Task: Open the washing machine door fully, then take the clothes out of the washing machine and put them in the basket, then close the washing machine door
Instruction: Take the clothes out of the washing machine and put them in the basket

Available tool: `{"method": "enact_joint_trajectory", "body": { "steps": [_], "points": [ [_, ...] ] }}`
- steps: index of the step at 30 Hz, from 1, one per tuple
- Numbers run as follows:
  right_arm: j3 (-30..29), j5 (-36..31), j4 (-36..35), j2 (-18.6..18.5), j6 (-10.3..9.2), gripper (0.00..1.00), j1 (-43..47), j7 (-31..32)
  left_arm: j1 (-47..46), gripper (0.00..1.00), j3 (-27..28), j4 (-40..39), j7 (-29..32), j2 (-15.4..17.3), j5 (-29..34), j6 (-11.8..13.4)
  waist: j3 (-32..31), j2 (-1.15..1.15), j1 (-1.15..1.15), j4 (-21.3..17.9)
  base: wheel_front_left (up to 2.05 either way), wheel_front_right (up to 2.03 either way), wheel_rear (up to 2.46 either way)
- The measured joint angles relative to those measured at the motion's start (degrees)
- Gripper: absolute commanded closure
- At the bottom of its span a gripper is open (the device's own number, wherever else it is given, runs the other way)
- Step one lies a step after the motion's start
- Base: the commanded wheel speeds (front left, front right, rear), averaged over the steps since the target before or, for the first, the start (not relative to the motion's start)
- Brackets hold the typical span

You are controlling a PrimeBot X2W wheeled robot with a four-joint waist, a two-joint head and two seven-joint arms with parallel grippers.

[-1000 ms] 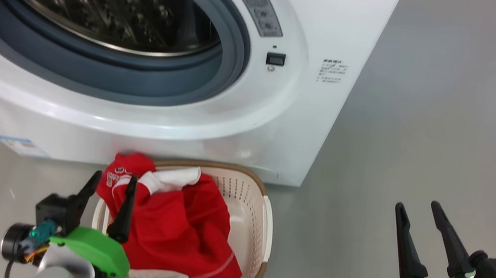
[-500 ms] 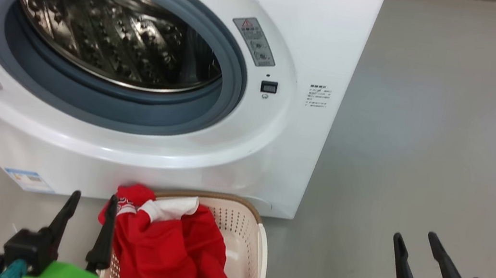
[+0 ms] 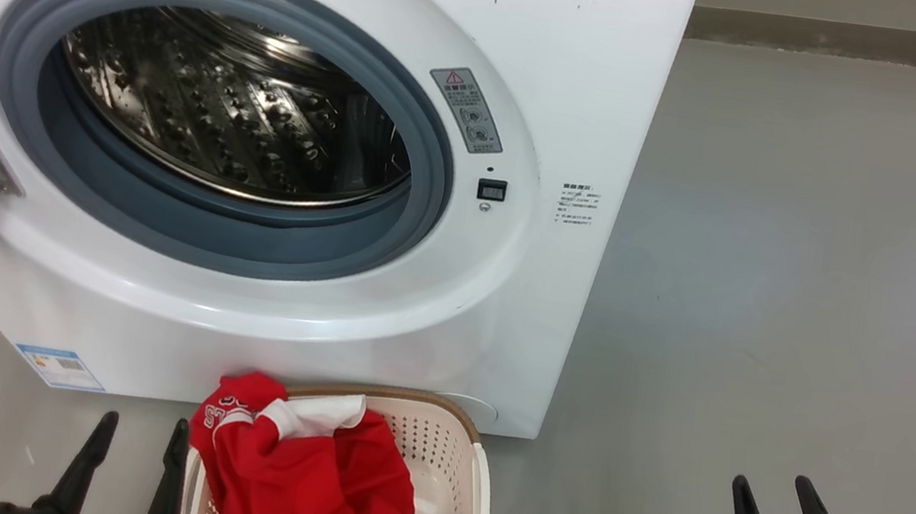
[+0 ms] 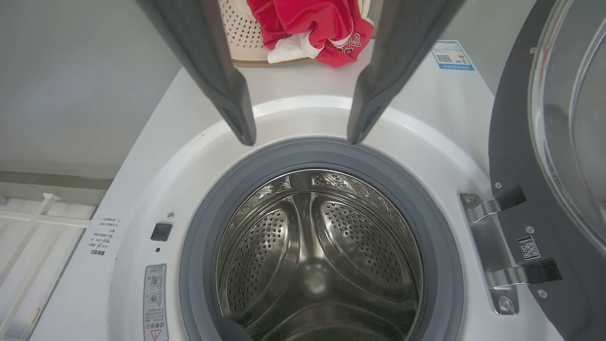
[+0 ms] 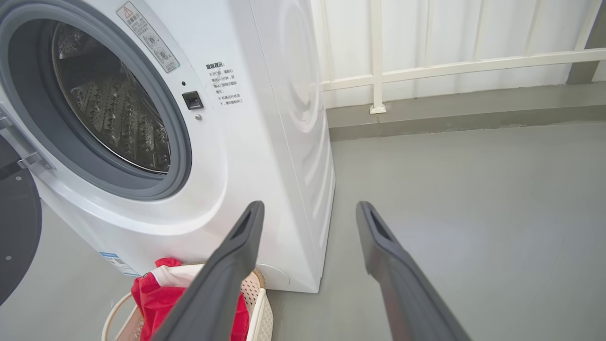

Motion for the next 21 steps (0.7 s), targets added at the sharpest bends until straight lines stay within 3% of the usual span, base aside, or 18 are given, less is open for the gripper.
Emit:
{"method": "enact_joint_trajectory", "body": {
  "steps": [21],
  "points": [
    [-0.83, 0.0, -0.19, 0.3, 0.0, 0.0, 1.4, 0.0, 1.52, 0.0, -0.52, -1.93, 0.0, 0.08, -0.1, 0.67, -0.09, 0.0, 0.0, 0.31, 0.0, 0.0, 0.0]
  ]
}}
